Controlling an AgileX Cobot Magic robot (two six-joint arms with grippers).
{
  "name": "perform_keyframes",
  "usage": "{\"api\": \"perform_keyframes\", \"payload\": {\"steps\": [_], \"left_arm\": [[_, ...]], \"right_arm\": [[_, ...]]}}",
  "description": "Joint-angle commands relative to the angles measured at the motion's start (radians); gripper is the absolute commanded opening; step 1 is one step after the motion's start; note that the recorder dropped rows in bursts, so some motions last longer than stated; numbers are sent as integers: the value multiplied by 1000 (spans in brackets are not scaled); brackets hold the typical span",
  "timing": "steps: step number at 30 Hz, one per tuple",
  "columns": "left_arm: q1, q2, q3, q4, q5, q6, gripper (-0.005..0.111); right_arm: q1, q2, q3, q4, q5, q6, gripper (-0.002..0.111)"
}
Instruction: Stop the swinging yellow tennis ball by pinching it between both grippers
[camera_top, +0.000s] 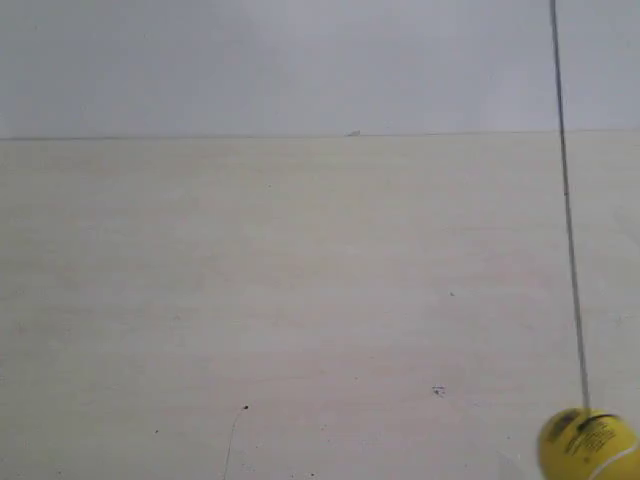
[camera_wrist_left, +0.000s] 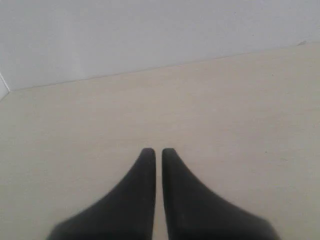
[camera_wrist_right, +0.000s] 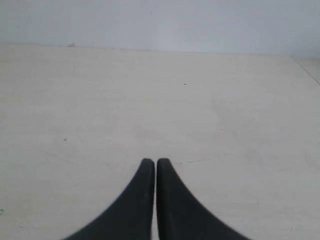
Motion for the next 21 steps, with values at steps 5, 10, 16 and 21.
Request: {"api": "perform_keyframes", "payload": {"steps": [5, 10, 16, 21], "left_arm": [[3, -2, 4, -4, -11, 3, 5], [3, -2, 4, -4, -11, 3, 5], [3, -2, 4, -4, -11, 3, 5], [3, -2, 4, -4, -10, 3, 5]], "right_arm": [[-2, -5, 0, -8, -7, -3, 0], [-2, -5, 0, -83, -114, -113, 0], [-2, -5, 0, -87, -370, -75, 0], [-2, -5, 0, -87, -443, 44, 0]]}}
